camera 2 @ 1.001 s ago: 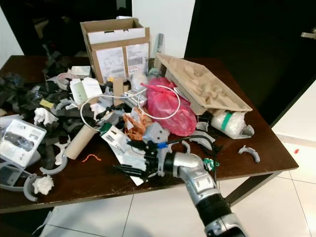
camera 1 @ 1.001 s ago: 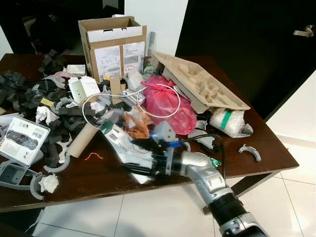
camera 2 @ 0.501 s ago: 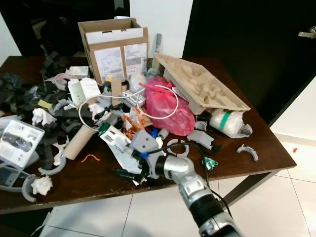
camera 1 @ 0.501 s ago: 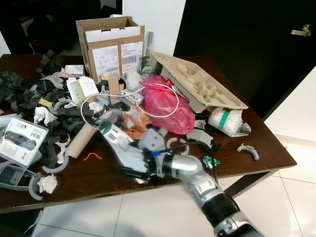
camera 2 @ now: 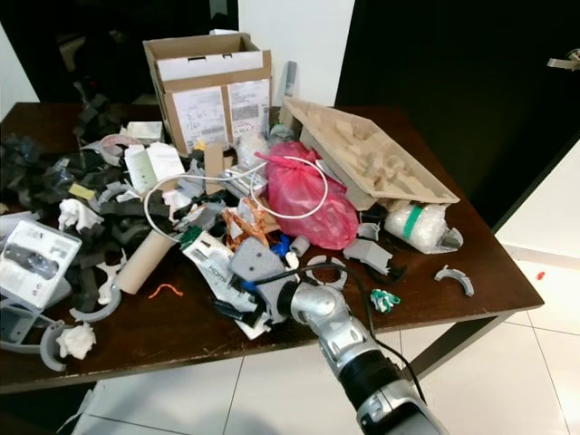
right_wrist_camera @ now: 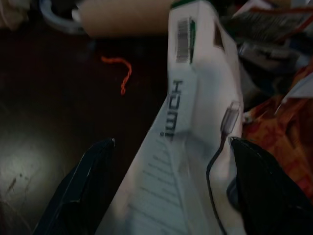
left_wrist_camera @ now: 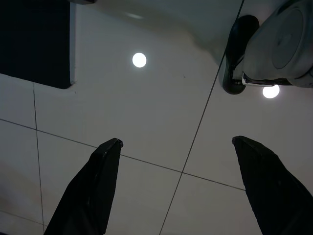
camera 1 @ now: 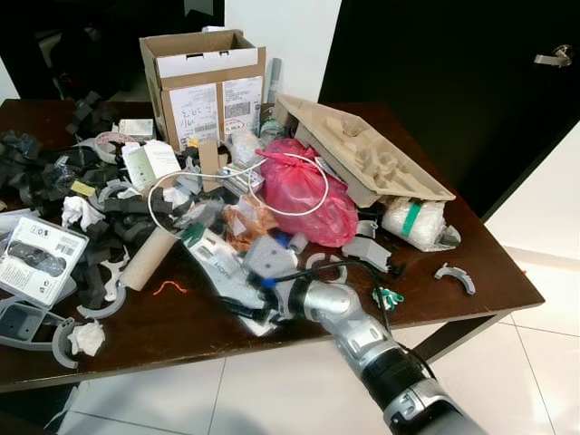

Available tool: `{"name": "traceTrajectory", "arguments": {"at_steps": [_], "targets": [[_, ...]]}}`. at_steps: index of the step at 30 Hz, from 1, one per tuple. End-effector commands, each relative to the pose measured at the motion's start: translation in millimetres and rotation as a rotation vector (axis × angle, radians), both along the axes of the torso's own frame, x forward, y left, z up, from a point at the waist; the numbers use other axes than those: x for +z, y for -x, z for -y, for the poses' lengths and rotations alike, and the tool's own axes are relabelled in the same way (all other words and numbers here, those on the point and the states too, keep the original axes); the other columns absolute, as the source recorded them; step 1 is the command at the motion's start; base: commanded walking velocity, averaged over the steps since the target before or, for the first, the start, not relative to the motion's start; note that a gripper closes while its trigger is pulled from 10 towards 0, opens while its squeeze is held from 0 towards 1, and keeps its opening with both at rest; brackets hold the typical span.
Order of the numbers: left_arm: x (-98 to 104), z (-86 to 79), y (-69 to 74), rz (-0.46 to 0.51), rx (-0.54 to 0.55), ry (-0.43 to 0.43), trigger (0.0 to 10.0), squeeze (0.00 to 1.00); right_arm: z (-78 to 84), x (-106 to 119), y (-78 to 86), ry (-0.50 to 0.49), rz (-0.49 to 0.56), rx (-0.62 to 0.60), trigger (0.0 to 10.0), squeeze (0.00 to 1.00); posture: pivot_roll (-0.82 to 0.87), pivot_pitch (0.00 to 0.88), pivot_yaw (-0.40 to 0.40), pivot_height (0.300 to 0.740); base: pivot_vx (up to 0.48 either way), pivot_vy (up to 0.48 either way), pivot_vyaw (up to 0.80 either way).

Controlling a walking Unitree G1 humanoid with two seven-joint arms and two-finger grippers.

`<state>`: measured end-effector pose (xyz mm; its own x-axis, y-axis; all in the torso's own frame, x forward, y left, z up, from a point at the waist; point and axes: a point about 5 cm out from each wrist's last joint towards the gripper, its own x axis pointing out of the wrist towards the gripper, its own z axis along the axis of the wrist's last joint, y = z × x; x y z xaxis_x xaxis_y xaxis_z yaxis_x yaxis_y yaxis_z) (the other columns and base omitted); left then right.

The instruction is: Picking trash to rubbish bin

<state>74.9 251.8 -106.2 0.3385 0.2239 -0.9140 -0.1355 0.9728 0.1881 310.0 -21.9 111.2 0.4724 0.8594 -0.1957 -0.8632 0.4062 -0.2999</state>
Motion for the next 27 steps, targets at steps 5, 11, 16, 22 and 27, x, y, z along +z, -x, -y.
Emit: {"name": "traceTrajectory", "arguments": {"at_steps": [5,11,16,22,27], "targets": [[-4.2,8.1,9.5,-0.035,0.009,0.022,10.0,0.00,-1.1,-9.0,-2.9,0.104,0.050,-0.027,10.0,0.00,0.17,0.097,-0.103,0.740,0.000,0.000,0.00],[-4.6,10.1,9.1,-0.033,0.008,0.027,10.0,0.00,1.9,-8.2,-11.5,0.136,0.072,-0.093,0.0,0.00,0.18,0.090,-0.109,0.740,0.000,0.000,0.00],[-4.8,11.2,9.1,-0.032,0.008,0.028,10.0,0.00,4.1,-6.0,-16.5,0.143,0.089,-0.121,0.0,0.00,0.18,0.089,-0.111,0.740,0.000,0.000,0.00],[-4.9,11.2,9.7,-0.031,0.012,0.028,10.0,0.00,4.6,-4.0,-19.2,0.139,0.105,-0.134,0.0,0.00,0.18,0.093,-0.109,0.740,0.000,0.000,0.00],[-4.9,10.3,11.2,-0.032,0.022,0.027,10.0,0.00,3.3,-1.5,-17.6,0.091,0.105,-0.118,0.0,0.00,0.18,0.096,-0.105,0.740,0.000,0.000,0.00]]}}
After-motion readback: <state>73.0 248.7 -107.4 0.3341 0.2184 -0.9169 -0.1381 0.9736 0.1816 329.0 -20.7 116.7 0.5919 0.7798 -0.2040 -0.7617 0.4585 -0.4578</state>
